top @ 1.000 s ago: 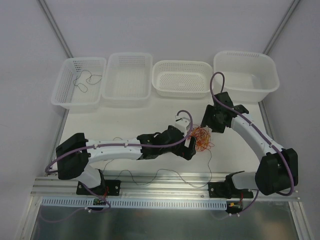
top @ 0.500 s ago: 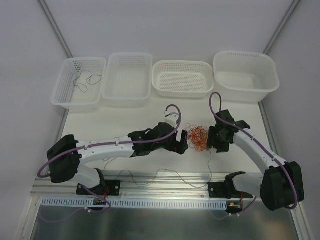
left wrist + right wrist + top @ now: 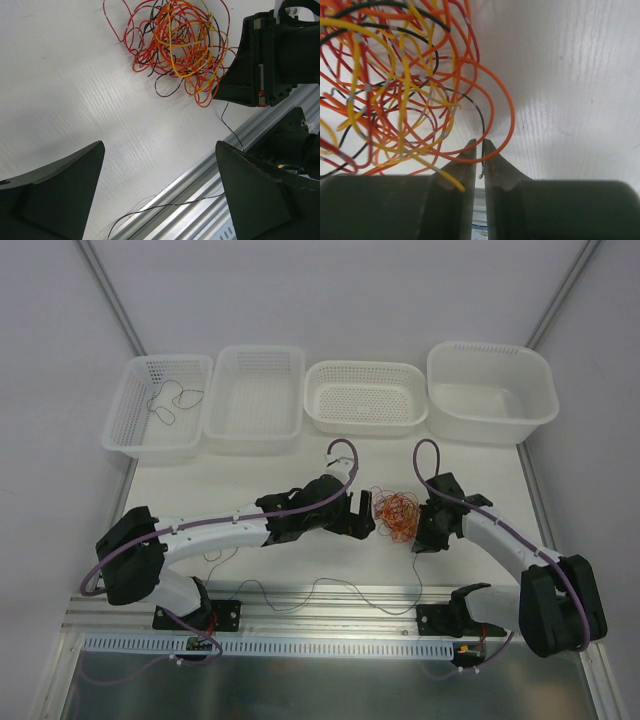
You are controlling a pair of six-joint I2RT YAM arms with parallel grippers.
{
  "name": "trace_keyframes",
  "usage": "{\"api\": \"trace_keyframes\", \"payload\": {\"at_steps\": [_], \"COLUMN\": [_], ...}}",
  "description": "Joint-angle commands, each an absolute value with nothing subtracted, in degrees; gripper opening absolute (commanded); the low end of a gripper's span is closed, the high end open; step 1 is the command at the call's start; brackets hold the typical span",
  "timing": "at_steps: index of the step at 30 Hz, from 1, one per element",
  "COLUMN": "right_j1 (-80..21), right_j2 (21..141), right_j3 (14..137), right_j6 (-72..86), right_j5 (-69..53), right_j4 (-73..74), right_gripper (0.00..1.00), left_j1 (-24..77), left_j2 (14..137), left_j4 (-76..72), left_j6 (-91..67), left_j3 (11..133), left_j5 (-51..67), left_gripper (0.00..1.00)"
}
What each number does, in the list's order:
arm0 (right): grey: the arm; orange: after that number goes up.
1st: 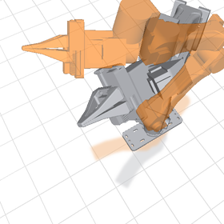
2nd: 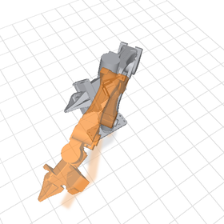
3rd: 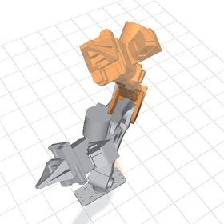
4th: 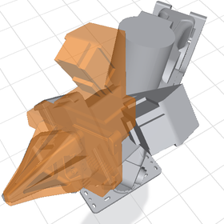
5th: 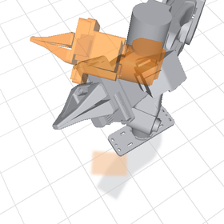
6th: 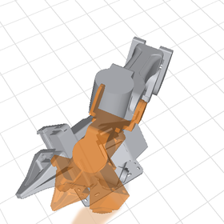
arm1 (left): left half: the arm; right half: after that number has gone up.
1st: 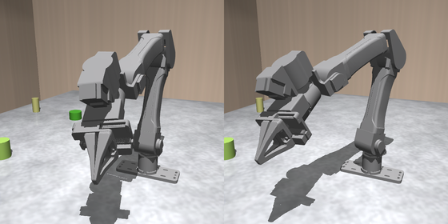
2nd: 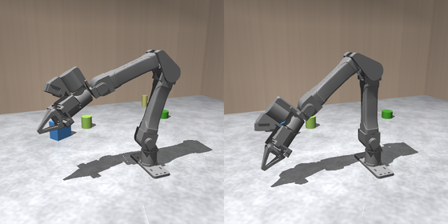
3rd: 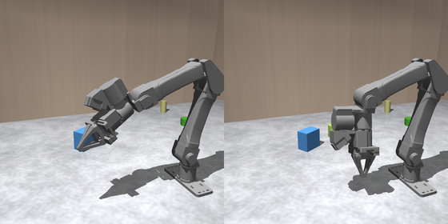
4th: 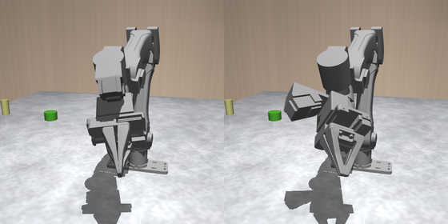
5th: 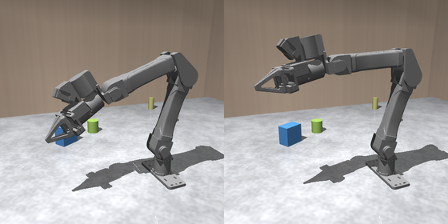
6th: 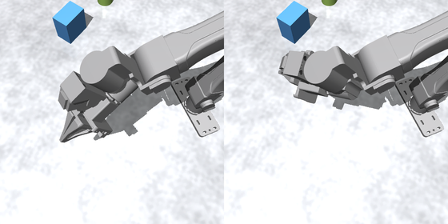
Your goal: Untangle the cables
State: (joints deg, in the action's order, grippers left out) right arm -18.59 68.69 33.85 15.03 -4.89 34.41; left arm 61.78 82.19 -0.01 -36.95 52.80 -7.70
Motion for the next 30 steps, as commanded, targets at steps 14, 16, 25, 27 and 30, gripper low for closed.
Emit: {"api": "trace_keyframes", "payload": {"at_steps": [14, 16, 25, 27, 30], "right_j1": [-19.25, -19.34, -19.95, -20.21, -20.83], "right_j2": [55.55, 53.97, 50.63, 50.28, 49.75], "right_j3": [36.38, 37.35, 40.08, 40.08, 40.08], "right_j6": [13.8, 13.71, 11.16, 10.9, 10.37], "right_j5": [-7.38, -7.91, -8.96, -9.67, -10.54], "right_j4": [36.47, 36.74, 38.58, 38.58, 38.67], "right_gripper": [0.01, 0.01, 0.01, 0.01, 0.01], "left_j1": [61.52, 61.52, 60.56, 59.68, 58.8], "left_j2": [100.36, 102.12, 109.07, 110.73, 112.58], "left_j4": [-0.79, -0.79, -0.7, -0.7, -0.62], "left_j6": [-27.52, -27.07, -28.12, -29.17, -30.32], "left_j3": [73.47, 74.62, 79.27, 80.42, 82.08], "left_j5": [6.24, 5.98, -2.54, -4.04, -5.18], "left_gripper": [0.96, 0.96, 0.86, 0.83, 0.74]}}
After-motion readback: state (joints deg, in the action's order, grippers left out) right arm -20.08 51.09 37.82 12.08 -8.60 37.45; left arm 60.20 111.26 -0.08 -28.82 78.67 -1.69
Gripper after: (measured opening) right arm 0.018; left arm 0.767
